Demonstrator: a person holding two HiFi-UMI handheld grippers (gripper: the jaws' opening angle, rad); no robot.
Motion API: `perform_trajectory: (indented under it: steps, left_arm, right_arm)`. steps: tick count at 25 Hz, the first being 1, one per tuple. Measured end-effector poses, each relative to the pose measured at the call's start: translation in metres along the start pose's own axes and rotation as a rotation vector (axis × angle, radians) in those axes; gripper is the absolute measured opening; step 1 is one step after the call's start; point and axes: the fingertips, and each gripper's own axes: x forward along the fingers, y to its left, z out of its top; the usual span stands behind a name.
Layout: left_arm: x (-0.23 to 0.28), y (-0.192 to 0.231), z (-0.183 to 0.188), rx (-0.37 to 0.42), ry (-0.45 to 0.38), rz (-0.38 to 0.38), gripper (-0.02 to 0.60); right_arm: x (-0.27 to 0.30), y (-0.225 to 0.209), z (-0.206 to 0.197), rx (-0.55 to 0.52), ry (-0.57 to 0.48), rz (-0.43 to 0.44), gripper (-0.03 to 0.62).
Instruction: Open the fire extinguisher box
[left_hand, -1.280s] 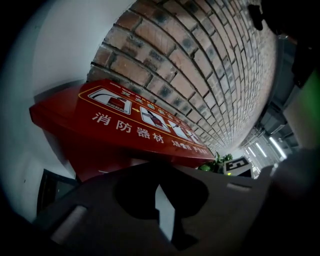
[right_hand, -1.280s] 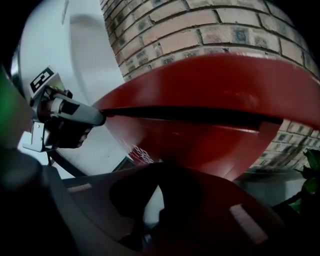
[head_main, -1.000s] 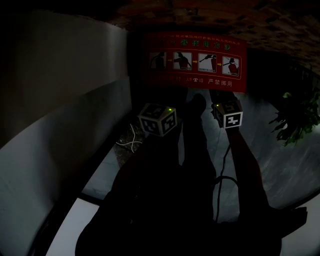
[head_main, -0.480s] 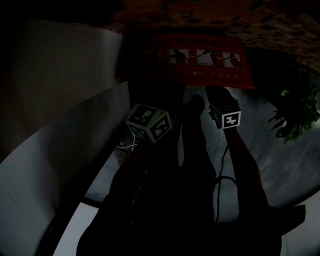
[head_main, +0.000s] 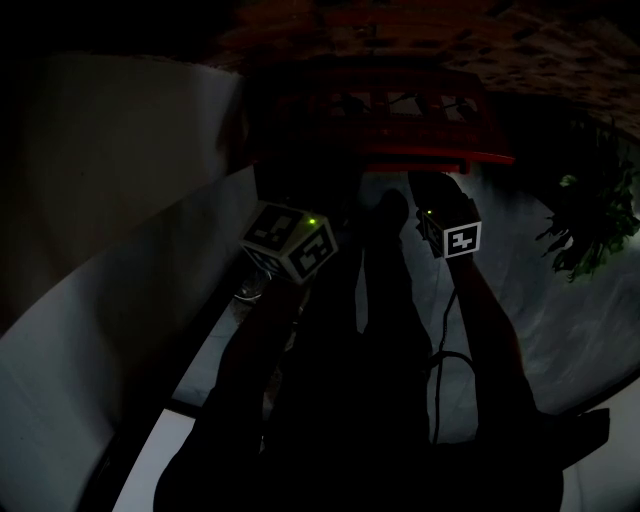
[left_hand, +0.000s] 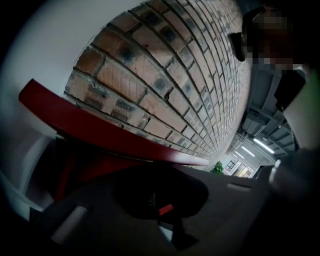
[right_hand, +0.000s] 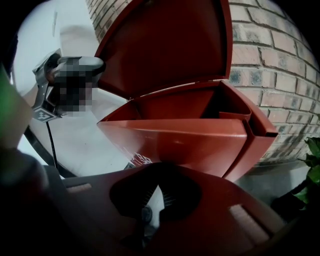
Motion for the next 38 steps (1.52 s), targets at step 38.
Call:
perform_trajectory:
  steps: [38]
  left_arm:
    - [0.036, -0.011, 0.087, 0.318, 0.007, 0.017, 0.000]
  right_arm:
    - [-0.034, 0.015, 0.026, 0.021, -0.023, 0.053, 0.000]
